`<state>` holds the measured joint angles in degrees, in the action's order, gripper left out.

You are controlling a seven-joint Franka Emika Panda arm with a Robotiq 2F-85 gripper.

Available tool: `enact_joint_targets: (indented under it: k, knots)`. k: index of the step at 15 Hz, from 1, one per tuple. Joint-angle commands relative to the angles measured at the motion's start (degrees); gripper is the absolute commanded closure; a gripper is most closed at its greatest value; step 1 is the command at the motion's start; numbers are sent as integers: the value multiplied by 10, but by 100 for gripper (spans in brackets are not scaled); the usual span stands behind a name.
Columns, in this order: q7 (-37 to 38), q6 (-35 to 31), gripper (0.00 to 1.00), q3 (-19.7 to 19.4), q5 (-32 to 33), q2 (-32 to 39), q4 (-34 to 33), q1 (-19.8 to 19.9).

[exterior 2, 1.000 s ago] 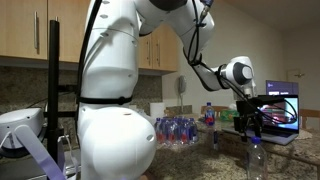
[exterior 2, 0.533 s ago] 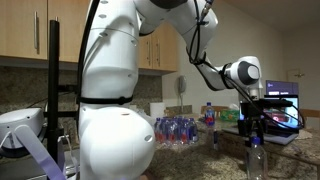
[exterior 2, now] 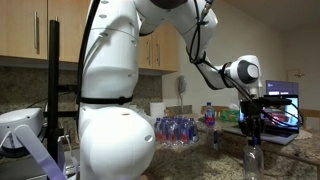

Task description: Move the bottle to the left, pick up the bottle near the laptop and put it together with other bottles on the left

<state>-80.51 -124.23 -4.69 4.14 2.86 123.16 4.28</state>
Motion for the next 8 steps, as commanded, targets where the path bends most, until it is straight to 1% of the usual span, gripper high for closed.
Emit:
enact_joint_targets:
  k: [1, 3, 5, 8]
  knots:
    - [-20, -3, 85, 10, -12, -11, 3, -2]
    - [-20, 1, 85, 19, -7, -4, -1, -8]
    - [-36, 1, 85, 27, -12, 3, -3, -14]
    - [-52, -8, 85, 45, -4, -3, 8, -30]
